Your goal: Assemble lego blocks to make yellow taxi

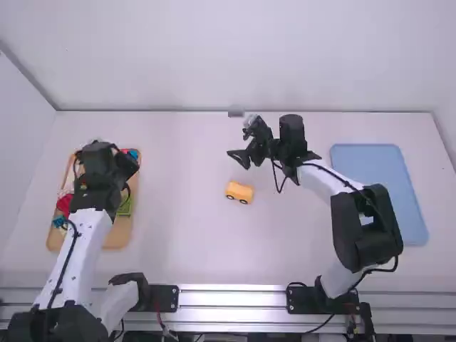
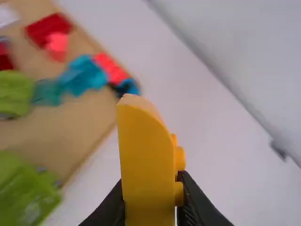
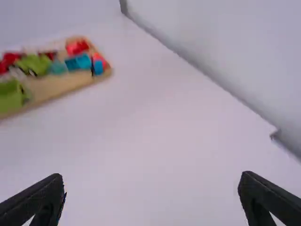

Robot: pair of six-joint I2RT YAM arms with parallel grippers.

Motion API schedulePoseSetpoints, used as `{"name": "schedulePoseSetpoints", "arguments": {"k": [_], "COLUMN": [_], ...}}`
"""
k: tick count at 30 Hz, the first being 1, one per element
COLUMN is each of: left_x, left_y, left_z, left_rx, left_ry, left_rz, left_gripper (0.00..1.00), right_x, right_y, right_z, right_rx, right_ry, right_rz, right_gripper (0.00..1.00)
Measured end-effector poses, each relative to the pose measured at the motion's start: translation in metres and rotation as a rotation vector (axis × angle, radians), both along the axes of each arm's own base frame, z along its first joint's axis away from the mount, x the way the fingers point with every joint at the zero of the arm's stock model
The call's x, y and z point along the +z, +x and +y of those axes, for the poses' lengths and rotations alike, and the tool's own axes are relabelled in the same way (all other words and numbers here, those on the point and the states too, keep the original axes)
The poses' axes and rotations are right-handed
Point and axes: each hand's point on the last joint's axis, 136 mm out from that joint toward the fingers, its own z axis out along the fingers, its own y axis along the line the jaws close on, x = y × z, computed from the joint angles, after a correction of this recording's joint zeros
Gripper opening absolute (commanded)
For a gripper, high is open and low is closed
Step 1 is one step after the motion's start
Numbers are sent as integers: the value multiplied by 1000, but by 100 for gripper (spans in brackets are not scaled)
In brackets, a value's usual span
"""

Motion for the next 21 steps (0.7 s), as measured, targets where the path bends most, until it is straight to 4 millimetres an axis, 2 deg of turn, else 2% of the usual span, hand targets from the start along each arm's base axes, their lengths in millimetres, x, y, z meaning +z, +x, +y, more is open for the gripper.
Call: {"name": "schedulePoseSetpoints", "arguments": {"k": [1,2,6,8,9,11,12,15,21], "left_x": [1,2,-2,-4,-5,-7,-8,-11,-11], "left_y": [4,16,40,53,55,60,61,62,54], "left_z": [-5,-24,-69,-108,-115,-145,-153,-186,-220], "left_rx": [-23,-94,-266,-424,-449,-563,-595,-713,-856], "left_ry": [9,36,107,164,171,210,224,269,321], "left_rz": [-8,-32,-68,-114,-120,-156,-165,-202,-244], "left_gripper": [3,2,2,2,2,4,5,4,2], "right_x": [5,13,24,26,26,27,29,39,34], "right_y": [0,-2,-12,-19,-19,-25,-27,-35,-22], "right_z": [2,5,12,15,15,17,17,16,3], "right_rx": [8,27,88,116,117,141,152,222,253], "right_ry": [17,50,115,142,145,165,171,219,283], "right_rz": [3,13,76,121,126,165,171,179,234], "right_gripper": [99,99,99,99,99,99,98,99,98]}}
